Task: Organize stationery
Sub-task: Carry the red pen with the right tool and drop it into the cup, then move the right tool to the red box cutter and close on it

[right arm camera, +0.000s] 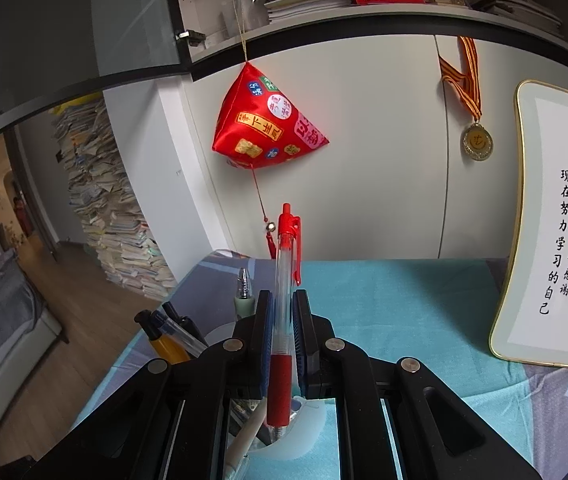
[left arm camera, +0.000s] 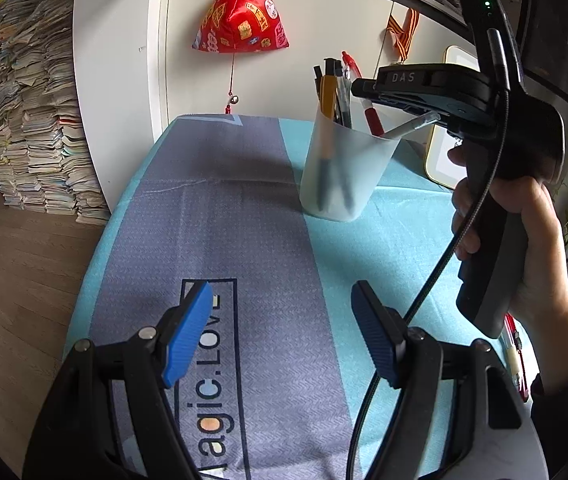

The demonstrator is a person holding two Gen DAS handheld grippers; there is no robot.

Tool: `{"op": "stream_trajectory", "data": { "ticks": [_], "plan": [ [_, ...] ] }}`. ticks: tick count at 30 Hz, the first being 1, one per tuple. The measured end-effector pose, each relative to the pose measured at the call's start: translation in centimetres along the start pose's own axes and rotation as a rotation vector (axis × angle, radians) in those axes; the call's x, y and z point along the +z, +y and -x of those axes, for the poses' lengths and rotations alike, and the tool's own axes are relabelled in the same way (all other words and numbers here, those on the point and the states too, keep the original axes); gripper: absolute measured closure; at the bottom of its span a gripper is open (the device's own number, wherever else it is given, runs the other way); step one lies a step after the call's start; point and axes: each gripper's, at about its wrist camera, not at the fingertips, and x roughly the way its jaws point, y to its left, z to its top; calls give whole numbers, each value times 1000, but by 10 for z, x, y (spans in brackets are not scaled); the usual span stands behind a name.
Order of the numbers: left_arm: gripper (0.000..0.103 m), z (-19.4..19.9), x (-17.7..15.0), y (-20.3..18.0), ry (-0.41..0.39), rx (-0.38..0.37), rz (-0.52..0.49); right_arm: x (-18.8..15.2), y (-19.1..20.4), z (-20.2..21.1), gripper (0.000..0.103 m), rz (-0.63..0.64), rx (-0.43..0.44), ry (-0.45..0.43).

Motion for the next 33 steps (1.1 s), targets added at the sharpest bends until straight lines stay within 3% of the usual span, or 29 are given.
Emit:
{"op": "stream_trajectory", "data": {
  "ticks": [10, 19, 25, 33],
  "plan": [
    [32, 0, 0, 0, 1, 3, -6, 1, -2, 16, 93, 11, 19, 11],
    [31, -3, -2, -2, 16, 3, -20, 10, -15, 64, 93, 4, 36, 38],
    [31, -5, -1, 0, 26, 2, -16, -1, -16, 99, 93, 81, -7, 123],
    [31, -7, -2, 0, 35, 6, -18, -58, -49, 131, 92, -1, -107, 290]
  ]
}}
